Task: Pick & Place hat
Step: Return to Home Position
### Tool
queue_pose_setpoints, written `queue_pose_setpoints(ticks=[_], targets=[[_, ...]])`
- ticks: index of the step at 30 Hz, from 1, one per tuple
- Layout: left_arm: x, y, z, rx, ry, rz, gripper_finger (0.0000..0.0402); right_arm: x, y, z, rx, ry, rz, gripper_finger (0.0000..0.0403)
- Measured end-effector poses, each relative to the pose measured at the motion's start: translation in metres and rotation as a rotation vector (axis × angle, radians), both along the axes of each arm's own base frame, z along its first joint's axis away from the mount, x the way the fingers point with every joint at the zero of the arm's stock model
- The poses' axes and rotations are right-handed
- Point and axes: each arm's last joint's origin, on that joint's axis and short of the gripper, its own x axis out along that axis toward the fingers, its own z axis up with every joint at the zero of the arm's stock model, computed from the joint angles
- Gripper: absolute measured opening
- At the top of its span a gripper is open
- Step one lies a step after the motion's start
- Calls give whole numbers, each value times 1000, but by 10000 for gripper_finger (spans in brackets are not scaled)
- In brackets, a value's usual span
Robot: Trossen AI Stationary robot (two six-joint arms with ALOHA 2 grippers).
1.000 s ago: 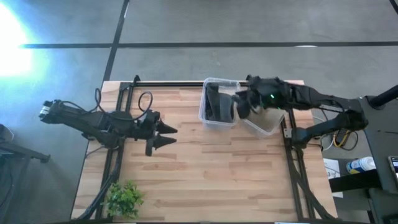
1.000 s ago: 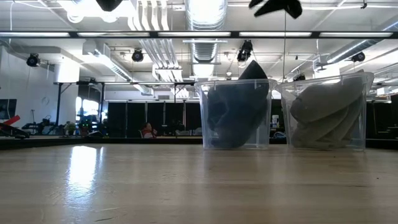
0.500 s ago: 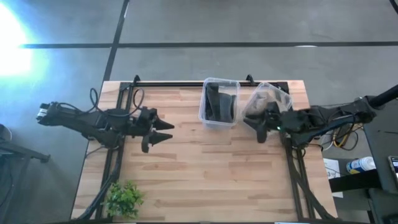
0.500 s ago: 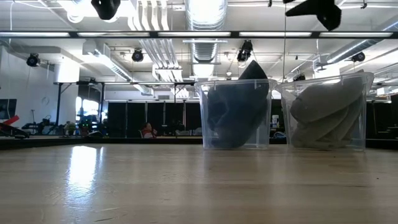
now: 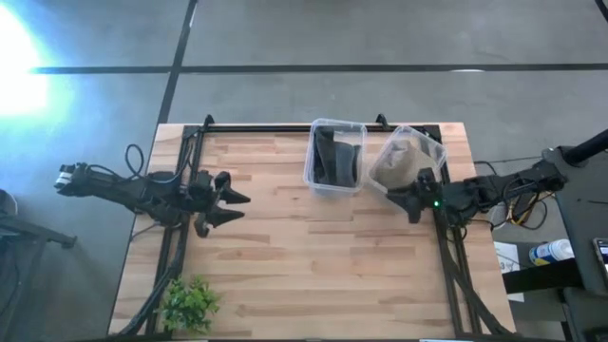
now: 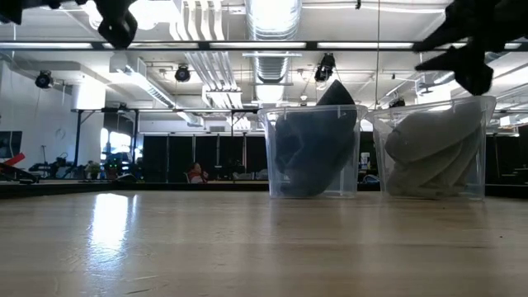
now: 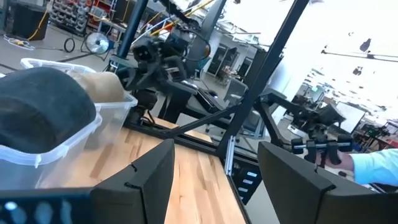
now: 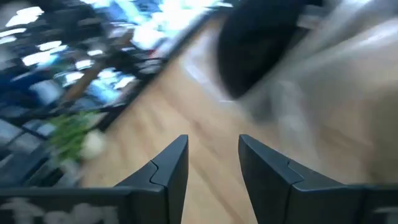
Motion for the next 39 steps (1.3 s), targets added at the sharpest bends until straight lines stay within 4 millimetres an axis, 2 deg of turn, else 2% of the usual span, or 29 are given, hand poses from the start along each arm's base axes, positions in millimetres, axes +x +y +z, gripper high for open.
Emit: queue_pose_setpoints(ticks=[6,11,15,19,23,26,29,33,39], targets=[[-7,3,-24,4,16,43,225,-3,3,-9,-138,-207,192,139],[-10,7,-44,-34,55,161,225,-8,2,-33,-56,-200,173,131],[-9,7,-62,-32,102,177,225,-7,2,-53,0,-186,151,127],[-9,7,-84,-15,165,180,225,-6,2,-64,-38,-173,168,128],[-11,7,-111,7,240,183,225,-6,2,-64,-136,-157,194,127],[-17,8,-137,21,290,182,225,-6,2,-56,-226,-160,213,122],[-23,10,-145,55,413,180,225,-7,1,-41,-374,-154,246,118],[-25,10,-139,42,364,163,225,-11,0,-12,-582,-195,265,114],[-35,12,-124,-16,170,165,225,-18,-2,21,-804,-229,270,118]])
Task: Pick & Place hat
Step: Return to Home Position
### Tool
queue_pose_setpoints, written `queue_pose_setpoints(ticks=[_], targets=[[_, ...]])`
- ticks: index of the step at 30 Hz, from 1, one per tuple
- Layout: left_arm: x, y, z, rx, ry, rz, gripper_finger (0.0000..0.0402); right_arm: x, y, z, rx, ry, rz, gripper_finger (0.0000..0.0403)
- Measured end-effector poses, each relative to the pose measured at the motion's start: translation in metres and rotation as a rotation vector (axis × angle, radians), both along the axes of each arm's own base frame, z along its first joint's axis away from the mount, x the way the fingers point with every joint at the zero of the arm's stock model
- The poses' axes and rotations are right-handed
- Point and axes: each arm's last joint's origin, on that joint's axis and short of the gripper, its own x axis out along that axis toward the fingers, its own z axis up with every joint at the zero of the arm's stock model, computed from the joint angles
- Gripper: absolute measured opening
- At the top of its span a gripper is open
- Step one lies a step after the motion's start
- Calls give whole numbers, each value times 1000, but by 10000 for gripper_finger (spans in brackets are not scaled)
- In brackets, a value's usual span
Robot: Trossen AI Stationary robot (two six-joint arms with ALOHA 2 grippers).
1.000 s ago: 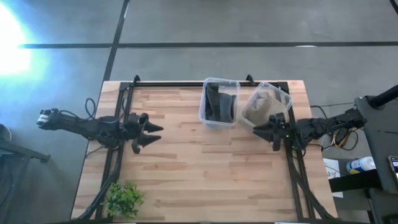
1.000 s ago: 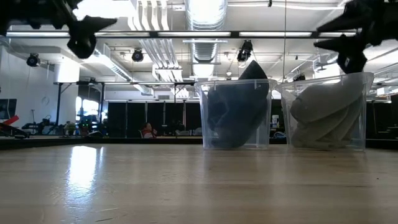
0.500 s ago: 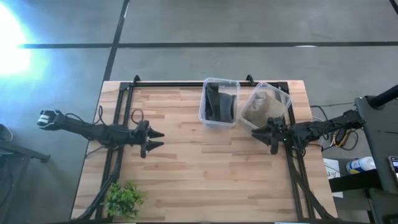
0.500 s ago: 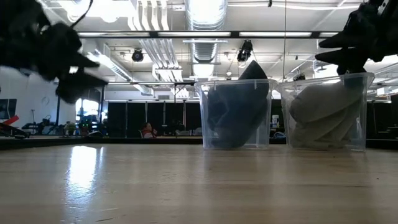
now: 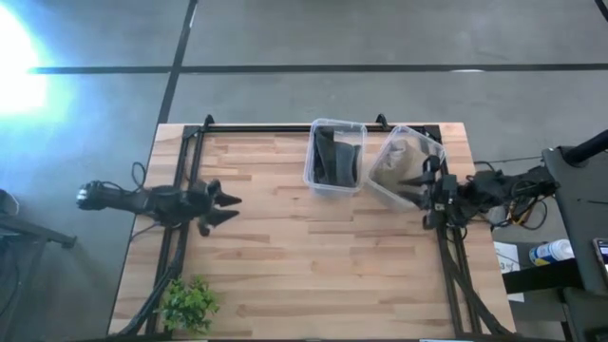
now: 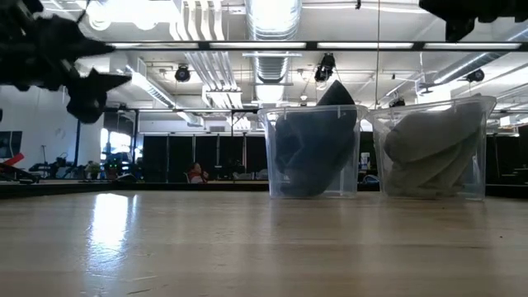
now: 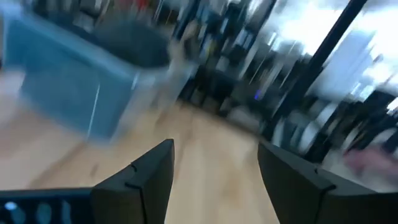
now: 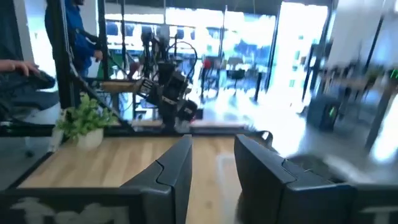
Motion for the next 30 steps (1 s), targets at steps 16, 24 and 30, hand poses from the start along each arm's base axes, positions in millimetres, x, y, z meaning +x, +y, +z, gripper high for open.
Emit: queue_pose_setpoints(ticks=[16,24,30], targets=[[-5,4,8,-21,-121,31,225,8,15,-38,-137,76,423,128],[-5,4,8,-21,-119,30,225,9,15,-41,-106,68,434,116],[-5,4,8,-21,-119,30,225,8,15,-35,-114,43,433,114]])
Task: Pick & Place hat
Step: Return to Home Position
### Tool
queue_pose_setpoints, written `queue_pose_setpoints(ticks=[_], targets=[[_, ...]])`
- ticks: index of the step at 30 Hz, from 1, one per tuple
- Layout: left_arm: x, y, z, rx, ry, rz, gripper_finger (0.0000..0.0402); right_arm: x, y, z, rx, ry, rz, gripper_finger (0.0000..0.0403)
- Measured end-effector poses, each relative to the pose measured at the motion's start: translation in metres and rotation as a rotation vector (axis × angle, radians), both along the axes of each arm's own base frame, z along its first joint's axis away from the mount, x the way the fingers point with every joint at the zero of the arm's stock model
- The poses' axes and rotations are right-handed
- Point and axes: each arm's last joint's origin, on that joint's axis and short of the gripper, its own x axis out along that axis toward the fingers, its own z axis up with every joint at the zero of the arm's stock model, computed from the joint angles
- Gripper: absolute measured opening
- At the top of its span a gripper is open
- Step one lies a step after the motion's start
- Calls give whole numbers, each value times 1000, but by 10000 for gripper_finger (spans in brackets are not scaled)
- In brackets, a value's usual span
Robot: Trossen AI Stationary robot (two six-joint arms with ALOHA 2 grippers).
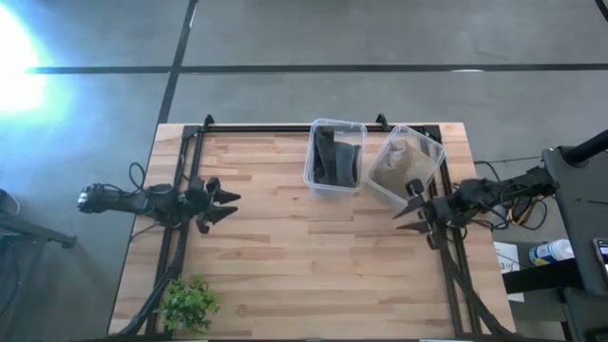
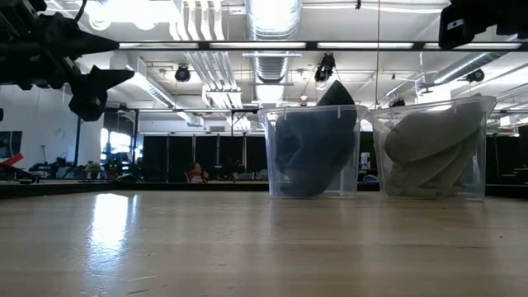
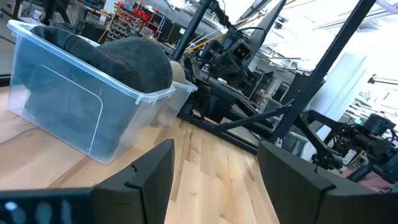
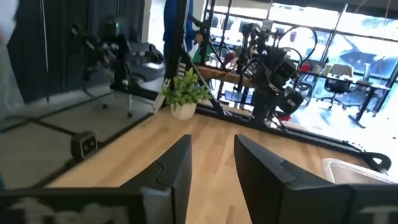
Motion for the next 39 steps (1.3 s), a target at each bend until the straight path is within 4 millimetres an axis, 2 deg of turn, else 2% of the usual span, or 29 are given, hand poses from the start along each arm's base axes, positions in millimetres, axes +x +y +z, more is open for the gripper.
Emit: queue_pose_setpoints(ticks=[13,15,20,25,30,39], targets=[[0,0,0,-1,-2,0,225,-1,0,3,288,92,1,128],[0,0,0,0,-2,0,225,-1,0,3,267,85,2,130],[0,0,0,0,-1,0,225,-1,-4,-5,24,-19,-6,127],[0,0,0,0,-1,0,225,0,-14,-17,62,-79,-30,120],[0,0,0,0,0,0,225,-6,-19,-23,60,-137,26,115],[0,0,-1,0,2,0,225,-5,-21,-50,71,-126,10,118]])
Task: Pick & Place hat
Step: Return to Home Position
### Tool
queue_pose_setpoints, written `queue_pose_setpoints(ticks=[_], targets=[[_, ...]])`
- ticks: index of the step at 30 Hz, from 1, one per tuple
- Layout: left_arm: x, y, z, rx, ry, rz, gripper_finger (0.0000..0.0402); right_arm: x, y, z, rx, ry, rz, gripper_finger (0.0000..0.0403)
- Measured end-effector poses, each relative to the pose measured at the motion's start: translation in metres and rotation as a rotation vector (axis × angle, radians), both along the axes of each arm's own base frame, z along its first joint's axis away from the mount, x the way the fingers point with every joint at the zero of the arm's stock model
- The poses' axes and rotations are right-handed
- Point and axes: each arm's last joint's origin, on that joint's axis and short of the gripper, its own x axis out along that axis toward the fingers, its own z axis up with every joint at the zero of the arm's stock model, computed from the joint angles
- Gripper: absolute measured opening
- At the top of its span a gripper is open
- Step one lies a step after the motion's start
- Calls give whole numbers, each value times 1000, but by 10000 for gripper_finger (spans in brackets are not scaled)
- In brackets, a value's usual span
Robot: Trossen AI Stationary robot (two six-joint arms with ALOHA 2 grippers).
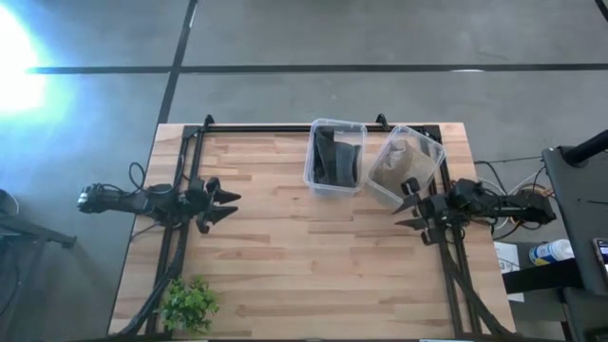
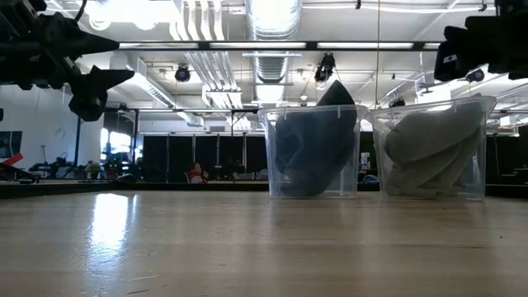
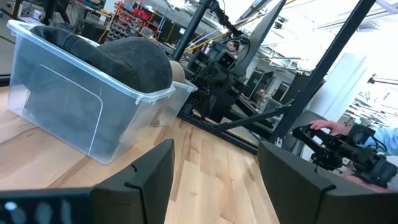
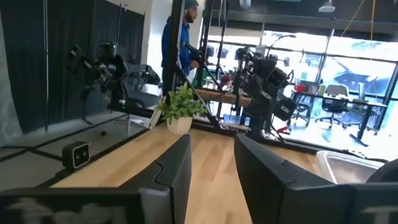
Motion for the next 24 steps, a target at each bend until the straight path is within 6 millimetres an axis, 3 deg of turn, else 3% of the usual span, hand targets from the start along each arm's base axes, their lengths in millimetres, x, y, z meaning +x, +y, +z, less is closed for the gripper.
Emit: queue_pose_setpoints(ticks=[11,24], targets=[[0,0,0,0,-1,0,225,1,0,-8,-22,78,-2,130],[0,0,0,0,-3,0,225,2,0,-9,104,133,9,118]])
